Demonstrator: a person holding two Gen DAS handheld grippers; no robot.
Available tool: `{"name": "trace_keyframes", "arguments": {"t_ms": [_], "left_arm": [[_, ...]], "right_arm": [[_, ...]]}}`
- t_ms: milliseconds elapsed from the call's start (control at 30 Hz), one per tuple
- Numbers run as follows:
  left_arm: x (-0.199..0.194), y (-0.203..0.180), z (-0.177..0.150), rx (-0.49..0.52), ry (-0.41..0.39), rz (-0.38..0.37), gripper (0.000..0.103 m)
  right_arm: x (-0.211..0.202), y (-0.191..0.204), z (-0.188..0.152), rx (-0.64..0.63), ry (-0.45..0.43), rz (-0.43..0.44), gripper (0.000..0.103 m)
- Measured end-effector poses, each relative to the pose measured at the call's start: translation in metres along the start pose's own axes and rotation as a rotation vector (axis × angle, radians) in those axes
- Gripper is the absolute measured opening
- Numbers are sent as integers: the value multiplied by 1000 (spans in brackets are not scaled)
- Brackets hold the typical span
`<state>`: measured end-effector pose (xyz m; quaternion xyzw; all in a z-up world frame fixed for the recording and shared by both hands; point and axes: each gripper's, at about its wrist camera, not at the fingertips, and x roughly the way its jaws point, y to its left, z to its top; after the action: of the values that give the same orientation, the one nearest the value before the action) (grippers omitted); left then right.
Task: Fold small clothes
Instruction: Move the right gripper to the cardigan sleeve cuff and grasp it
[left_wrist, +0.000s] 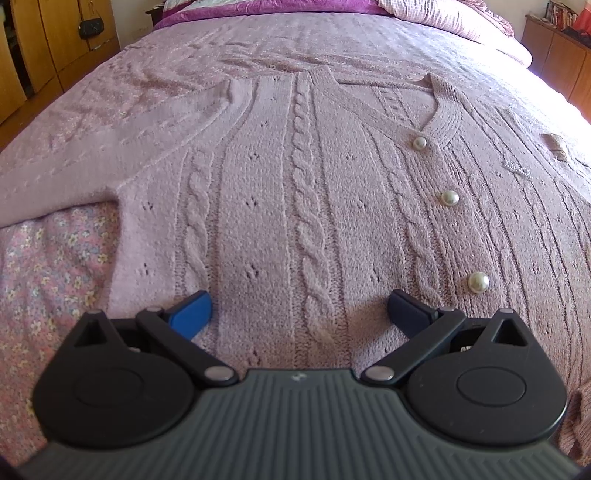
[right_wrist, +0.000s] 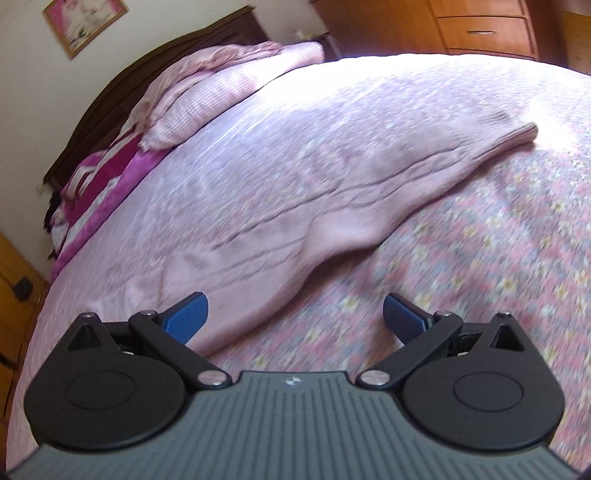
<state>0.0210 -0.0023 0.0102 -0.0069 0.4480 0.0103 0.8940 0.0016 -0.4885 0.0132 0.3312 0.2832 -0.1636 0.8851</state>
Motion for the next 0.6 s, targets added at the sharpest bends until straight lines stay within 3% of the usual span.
{"name": "trace_keyframes", "arguments": {"t_ms": [200, 600], "left_arm": [[2, -2, -1, 9, -3, 7, 103], [2, -2, -3, 15, -16, 7, 103]], "right_arm": [[23, -30, 29, 76, -42, -6, 103], [65, -49, 60, 121, -159, -6, 103]]}}
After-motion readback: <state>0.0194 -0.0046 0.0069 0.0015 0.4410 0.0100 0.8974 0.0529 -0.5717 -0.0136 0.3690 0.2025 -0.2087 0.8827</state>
